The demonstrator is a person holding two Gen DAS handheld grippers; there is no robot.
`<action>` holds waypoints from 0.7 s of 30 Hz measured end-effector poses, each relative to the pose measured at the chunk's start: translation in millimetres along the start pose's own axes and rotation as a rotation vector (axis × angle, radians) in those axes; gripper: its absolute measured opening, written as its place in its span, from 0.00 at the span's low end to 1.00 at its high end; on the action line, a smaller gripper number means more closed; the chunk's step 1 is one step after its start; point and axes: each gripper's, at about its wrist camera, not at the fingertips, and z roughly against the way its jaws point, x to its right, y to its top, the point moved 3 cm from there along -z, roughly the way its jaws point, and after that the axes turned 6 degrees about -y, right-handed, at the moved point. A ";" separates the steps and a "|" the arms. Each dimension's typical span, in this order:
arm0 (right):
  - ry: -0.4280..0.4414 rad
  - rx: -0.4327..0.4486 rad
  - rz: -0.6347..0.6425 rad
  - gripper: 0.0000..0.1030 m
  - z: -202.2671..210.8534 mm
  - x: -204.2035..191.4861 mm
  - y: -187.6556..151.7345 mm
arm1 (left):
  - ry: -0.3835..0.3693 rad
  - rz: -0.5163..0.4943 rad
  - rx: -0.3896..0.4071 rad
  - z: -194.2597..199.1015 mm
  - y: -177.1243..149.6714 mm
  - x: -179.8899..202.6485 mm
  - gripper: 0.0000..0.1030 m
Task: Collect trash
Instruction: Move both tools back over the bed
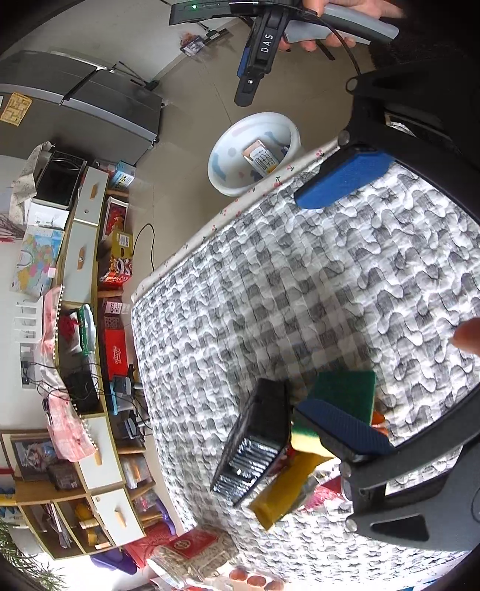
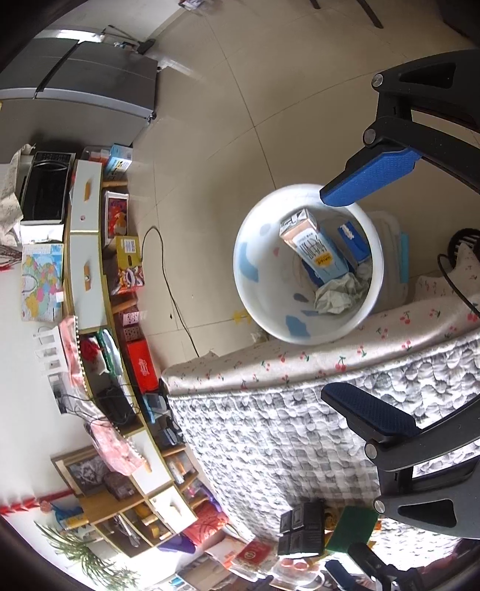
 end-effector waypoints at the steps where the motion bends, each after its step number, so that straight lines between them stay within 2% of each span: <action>1: 0.005 0.003 0.015 0.95 0.8 -7.3 -0.4 | 0.008 0.014 0.002 4.4 -2.8 -8.5 0.99; 10: 0.020 0.016 0.153 0.95 0.6 -69.5 -8.1 | 0.062 0.143 0.040 35.9 -35.1 -82.8 0.99; 17: 0.046 0.011 0.260 0.95 -0.9 -117.4 -20.5 | 0.123 0.209 0.031 46.7 -61.8 -126.9 0.99; 21: 0.090 0.005 0.330 0.95 0.1 -153.0 -29.0 | 0.142 0.258 0.023 52.9 -77.3 -150.4 0.99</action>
